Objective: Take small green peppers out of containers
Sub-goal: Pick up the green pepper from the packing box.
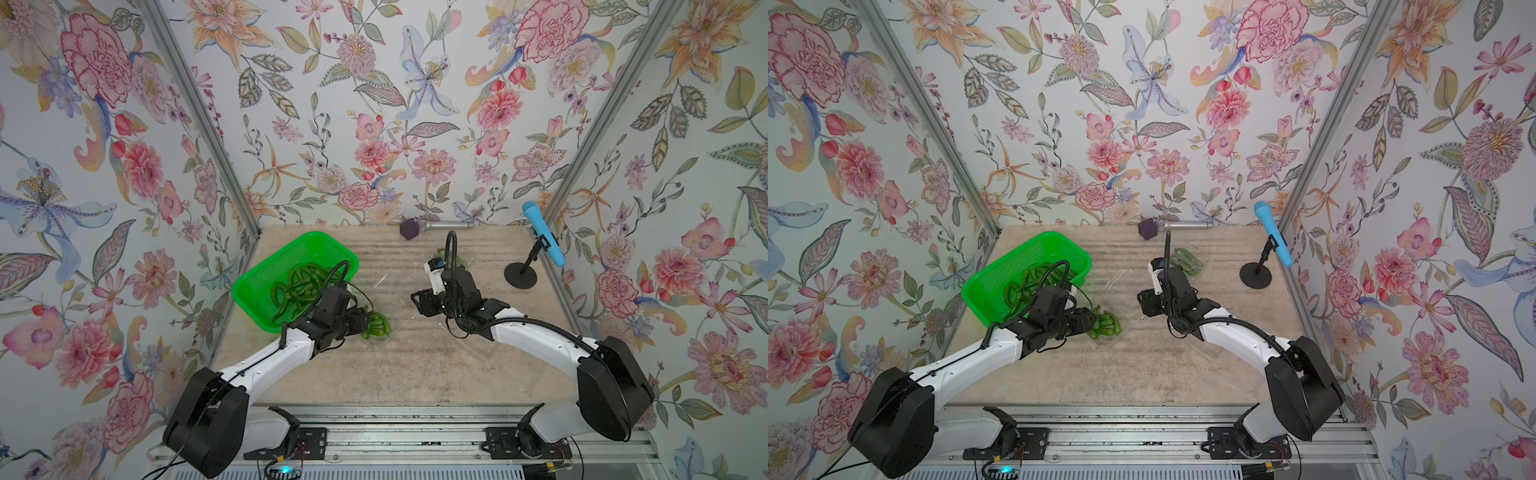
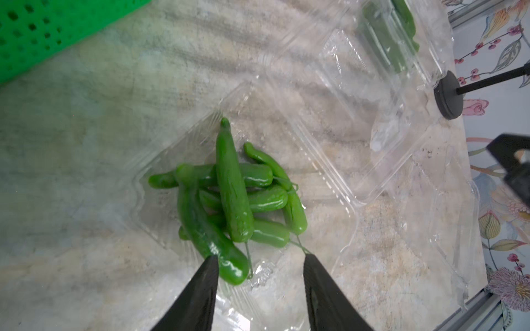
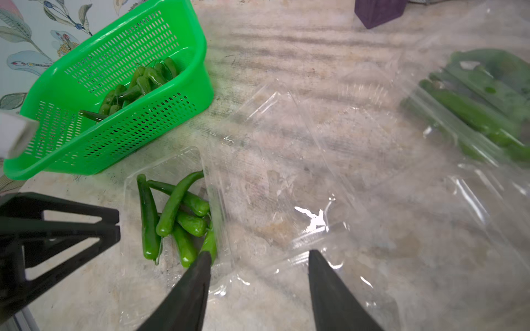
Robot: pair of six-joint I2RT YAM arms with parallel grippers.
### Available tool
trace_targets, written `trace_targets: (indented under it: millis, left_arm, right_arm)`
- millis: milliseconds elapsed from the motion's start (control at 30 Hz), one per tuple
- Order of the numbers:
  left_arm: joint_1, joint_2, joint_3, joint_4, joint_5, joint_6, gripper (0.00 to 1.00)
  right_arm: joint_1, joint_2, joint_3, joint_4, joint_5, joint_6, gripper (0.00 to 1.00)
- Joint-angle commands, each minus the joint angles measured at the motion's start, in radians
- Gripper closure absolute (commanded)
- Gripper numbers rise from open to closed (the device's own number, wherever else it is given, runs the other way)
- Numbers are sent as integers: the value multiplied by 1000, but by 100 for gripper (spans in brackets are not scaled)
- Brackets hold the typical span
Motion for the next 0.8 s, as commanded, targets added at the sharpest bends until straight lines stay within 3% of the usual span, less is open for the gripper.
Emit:
trace_targets:
  millis: [0,267,767]
  left_arm:
    - [-9,65,56,5,-41,13,49]
    - [-9,177,124,-62,-109,9,50]
    - [-23,377,228,-119,-100,25,52]
  right_arm:
    - [-33,-47,-48,57,-7,45,45]
    - [-75,-101,-122,58,-11,53,47]
    - [-119,-183,-181,57,-27,53,47]
